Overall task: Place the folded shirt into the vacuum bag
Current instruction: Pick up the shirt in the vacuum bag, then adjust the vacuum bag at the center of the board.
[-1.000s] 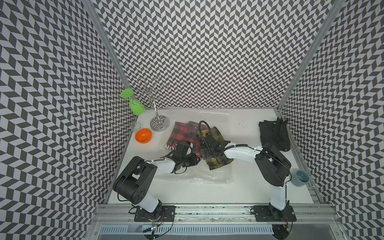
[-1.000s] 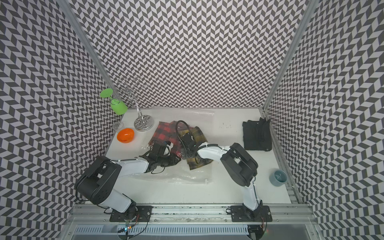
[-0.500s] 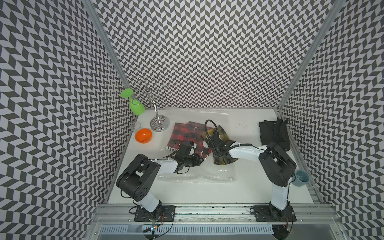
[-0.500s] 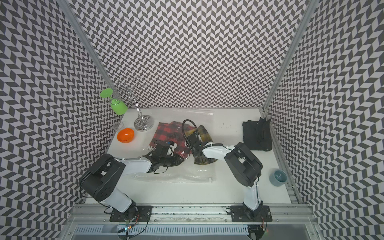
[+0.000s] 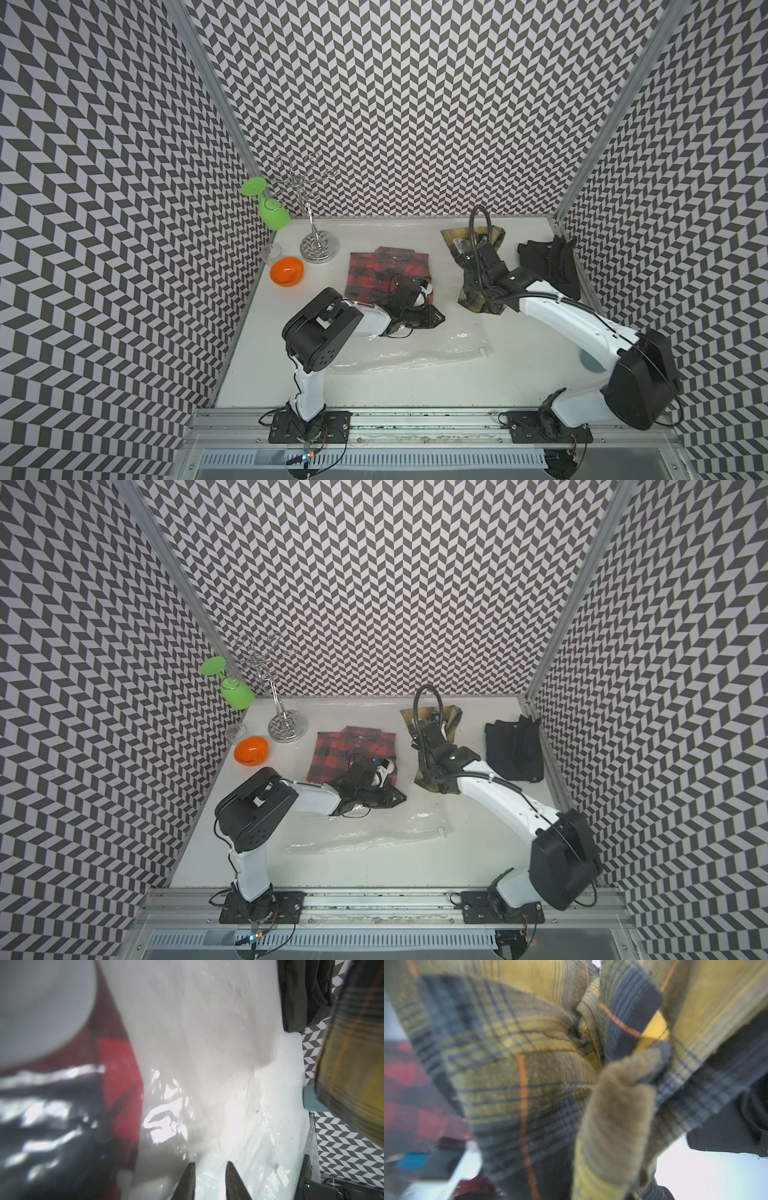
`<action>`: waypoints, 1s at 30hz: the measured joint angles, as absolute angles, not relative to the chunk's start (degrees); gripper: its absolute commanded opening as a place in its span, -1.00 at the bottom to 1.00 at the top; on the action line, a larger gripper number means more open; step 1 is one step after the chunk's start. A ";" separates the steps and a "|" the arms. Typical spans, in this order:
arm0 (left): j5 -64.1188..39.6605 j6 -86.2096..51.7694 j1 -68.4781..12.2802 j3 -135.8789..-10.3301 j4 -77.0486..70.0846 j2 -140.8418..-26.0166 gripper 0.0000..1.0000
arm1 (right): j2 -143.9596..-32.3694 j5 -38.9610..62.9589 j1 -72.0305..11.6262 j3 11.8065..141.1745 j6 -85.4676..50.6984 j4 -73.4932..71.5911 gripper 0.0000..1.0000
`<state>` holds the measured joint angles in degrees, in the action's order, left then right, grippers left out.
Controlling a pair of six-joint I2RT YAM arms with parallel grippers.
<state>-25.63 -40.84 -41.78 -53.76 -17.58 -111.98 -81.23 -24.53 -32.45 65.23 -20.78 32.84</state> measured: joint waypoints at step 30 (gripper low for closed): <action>-11.55 -32.82 -14.70 -39.90 7.11 -82.61 0.29 | -94.98 12.12 -34.68 56.18 -31.35 12.82 -1.00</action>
